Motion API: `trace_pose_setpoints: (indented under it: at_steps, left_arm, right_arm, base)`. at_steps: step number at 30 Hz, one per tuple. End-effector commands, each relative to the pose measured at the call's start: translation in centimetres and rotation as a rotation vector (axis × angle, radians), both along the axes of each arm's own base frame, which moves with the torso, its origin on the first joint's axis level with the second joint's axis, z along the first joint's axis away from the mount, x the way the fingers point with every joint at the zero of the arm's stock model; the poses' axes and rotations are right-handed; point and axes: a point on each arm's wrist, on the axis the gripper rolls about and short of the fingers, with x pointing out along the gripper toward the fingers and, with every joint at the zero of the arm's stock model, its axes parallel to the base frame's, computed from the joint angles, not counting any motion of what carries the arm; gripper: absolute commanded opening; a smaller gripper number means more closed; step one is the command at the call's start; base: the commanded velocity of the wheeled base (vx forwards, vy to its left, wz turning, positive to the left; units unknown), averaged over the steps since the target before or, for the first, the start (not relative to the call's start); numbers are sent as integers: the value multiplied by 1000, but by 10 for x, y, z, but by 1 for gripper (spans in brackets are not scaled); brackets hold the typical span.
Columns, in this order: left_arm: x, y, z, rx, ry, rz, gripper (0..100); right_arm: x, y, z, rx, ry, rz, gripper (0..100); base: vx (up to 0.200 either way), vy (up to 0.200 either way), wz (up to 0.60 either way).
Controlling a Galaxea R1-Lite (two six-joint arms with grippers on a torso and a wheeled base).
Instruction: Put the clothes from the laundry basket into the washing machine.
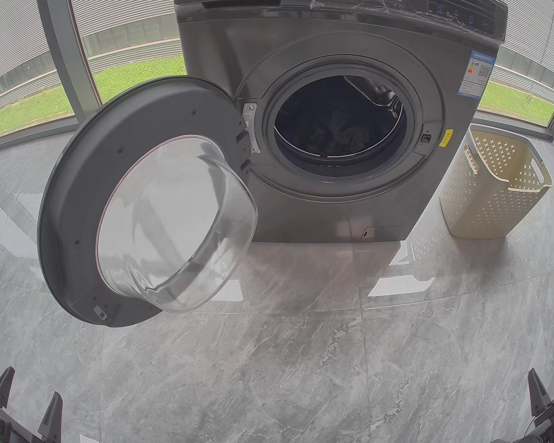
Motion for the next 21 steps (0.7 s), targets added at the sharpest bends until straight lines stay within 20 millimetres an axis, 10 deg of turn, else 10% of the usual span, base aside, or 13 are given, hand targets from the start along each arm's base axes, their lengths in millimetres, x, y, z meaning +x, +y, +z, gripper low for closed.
trace_pose_setpoints:
  at_steps: [1,17,21]
  left_arm:
    - [0,0,-5,0,3,1,100]
    - [0,0,-4,3,-10,24,100]
    - [-13,0,57,-36,-180,18,100]
  right_arm:
    - [0,0,-5,0,1,1,100]
    - [0,0,-5,0,1,1,100]
    - [0,0,-5,0,1,1,100]
  base:
    - [-200,0,0]
    - [-63,0,0]
    - [0,0,0]
